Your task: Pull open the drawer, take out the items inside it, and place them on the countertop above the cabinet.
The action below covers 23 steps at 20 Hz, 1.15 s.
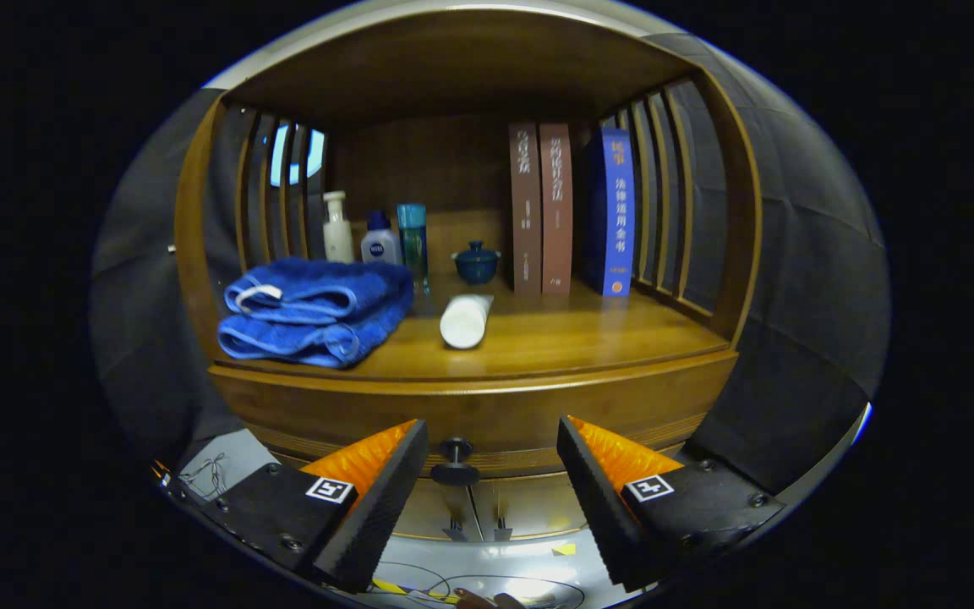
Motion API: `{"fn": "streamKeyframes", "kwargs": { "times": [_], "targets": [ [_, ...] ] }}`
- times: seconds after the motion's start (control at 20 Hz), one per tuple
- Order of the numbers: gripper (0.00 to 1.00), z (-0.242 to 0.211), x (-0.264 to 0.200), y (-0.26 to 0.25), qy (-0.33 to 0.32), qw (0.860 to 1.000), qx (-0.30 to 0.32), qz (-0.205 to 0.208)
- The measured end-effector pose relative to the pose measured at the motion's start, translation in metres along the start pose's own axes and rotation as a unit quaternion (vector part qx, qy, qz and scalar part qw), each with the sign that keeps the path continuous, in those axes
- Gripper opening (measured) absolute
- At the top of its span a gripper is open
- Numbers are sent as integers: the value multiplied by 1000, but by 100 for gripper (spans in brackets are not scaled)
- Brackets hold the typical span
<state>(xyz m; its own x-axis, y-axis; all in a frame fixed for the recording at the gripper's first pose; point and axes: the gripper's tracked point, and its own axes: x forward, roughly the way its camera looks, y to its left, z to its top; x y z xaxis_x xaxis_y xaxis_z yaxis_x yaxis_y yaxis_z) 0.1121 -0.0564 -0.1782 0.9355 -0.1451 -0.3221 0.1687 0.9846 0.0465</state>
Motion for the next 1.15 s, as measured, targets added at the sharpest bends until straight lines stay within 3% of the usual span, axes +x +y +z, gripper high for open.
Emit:
{"fn": "streamKeyframes", "kwargs": {
  "times": [0.5, 1.15],
  "targets": [
    [100, 139, -120, 12, -102, 995, -2, 17],
    [100, 166, -176, 27, -116, 992, 1, 48]
  ]
}}
